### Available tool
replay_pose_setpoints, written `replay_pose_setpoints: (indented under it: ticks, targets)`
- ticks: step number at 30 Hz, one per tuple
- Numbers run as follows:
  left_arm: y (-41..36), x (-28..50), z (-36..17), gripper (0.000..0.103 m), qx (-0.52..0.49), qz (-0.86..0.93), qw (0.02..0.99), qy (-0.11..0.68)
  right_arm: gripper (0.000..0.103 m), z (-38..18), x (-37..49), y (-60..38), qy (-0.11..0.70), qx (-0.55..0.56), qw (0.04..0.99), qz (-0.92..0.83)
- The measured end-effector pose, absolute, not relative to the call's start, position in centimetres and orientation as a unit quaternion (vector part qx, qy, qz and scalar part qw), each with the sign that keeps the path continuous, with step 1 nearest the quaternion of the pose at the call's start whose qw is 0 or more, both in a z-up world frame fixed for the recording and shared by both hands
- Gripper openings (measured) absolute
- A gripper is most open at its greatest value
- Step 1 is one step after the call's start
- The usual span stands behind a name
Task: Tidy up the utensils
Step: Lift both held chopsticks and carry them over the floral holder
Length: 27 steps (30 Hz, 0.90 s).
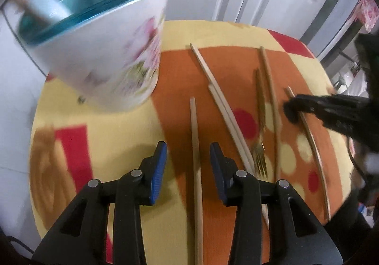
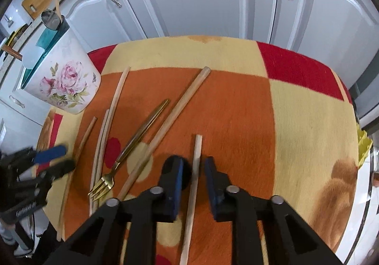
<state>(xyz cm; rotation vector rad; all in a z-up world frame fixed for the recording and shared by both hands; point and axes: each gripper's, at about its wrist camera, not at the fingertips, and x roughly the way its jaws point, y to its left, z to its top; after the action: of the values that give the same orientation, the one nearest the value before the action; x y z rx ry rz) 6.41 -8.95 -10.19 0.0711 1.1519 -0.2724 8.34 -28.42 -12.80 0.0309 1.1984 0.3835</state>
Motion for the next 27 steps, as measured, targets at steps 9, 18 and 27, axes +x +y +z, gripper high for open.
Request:
replay_pose_setpoints:
  ticks: [9, 18, 27]
  targets:
    - [-8.3, 7.3, -9.5, 0.004, 0.025, -0.143, 0.822, 0.55, 0.006, -12.2, 9.0, -29.8, 0.562, 0.059, 0.799, 0.205]
    - [-4.1, 3.6, -1.0, 0.004, -0.048, -0.176, 0.866, 0.466, 0.005, -5.7, 6.4, -30.2, 0.503, 0.087, 0.825, 0.244]
    - [-2.2, 0.9, 4.0, 0.004, -0.063, -0.186, 0.89, 0.412, 0.005, 0.7, 3.4, -29.7, 0.444, 0.084, 0.847, 0.28]
